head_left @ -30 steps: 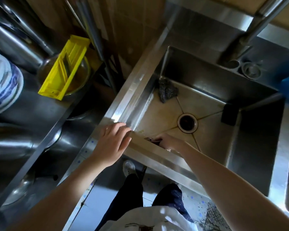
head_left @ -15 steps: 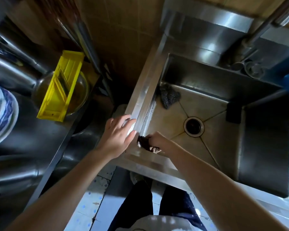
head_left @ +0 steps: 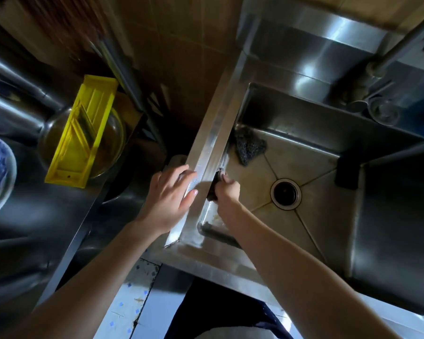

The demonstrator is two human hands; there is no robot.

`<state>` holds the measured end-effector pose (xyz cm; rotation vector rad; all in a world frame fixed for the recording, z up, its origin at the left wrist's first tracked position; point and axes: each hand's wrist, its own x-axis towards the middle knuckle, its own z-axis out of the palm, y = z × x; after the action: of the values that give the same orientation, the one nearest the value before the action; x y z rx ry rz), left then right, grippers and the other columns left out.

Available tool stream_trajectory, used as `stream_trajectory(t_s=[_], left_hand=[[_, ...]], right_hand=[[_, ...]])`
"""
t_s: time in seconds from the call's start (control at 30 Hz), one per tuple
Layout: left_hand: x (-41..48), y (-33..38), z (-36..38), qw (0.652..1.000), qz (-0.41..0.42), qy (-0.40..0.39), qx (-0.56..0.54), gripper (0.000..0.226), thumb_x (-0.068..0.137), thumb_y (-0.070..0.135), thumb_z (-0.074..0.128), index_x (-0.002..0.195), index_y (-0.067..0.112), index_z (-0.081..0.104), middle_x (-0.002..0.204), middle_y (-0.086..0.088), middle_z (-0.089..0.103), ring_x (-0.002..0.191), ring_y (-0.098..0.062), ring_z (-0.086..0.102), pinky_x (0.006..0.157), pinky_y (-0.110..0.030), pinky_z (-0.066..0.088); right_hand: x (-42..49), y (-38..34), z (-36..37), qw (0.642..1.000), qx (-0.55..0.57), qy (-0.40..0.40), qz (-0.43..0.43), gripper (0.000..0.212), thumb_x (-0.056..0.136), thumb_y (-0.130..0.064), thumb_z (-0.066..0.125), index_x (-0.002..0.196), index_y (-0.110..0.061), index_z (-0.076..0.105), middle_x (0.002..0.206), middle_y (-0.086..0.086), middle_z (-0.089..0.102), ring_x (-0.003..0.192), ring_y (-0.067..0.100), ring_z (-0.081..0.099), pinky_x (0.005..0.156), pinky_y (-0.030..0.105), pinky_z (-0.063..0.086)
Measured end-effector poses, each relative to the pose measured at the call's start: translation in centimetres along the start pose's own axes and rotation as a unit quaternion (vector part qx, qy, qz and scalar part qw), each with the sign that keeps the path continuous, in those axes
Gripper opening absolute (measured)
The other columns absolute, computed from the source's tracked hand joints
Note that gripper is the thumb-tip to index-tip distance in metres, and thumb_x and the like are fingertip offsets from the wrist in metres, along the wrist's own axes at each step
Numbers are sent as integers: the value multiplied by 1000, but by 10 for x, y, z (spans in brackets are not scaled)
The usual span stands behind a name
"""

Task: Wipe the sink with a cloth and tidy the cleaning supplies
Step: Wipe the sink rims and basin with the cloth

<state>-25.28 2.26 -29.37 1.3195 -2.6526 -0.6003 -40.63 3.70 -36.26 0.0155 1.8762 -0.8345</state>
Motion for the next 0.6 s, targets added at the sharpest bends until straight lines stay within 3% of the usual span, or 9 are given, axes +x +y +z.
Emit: stream_trajectory(t_s=[0.13,0.2,0.33,0.43,0.47,0.6], left_hand=[[11,1,3,1000,-8,-3,3,41,94,37,37,129,19,51,137,-3,43,122,-18,41,104,-42,26],[20,4,2,1000,2,-10,15,45,92,38,33,127,17,52,138,-5,44,124,-22,43,103,-46,28],[39,14,-3,1000,24,-9,15,46,91,36,34,124,13,56,136,-8,48,125,-27,45,98,-49,33],[51,18,-4,999,32,-22,9,46,93,37,34,127,14,55,139,-5,46,127,-25,43,101,-48,31],[54,19,-3,999,32,-23,10,47,93,37,34,128,14,54,139,-5,46,126,-25,44,102,-48,31],[63,19,4,1000,24,-16,13,37,93,27,47,128,16,55,142,-6,43,129,-25,41,104,-52,26]], right_hand=[[24,-53,-7,998,59,-3,-36,30,93,-3,47,118,-8,61,104,17,66,69,26,63,38,21,48],[35,-81,-10,995,85,-4,-59,29,93,-5,49,118,-6,62,101,16,67,74,28,65,49,28,53],[47,-106,-15,990,109,-10,-88,37,89,7,44,118,-8,62,76,8,63,56,22,60,50,31,52],[47,-86,-12,991,89,-15,-103,42,85,11,41,115,-7,64,96,14,69,80,27,66,74,41,56],[44,-74,-10,992,87,-19,-93,39,85,11,41,112,-5,64,96,15,69,80,28,66,77,43,56],[29,-9,-14,993,99,-65,14,27,87,8,51,105,-7,64,87,14,69,69,26,68,70,43,60]])
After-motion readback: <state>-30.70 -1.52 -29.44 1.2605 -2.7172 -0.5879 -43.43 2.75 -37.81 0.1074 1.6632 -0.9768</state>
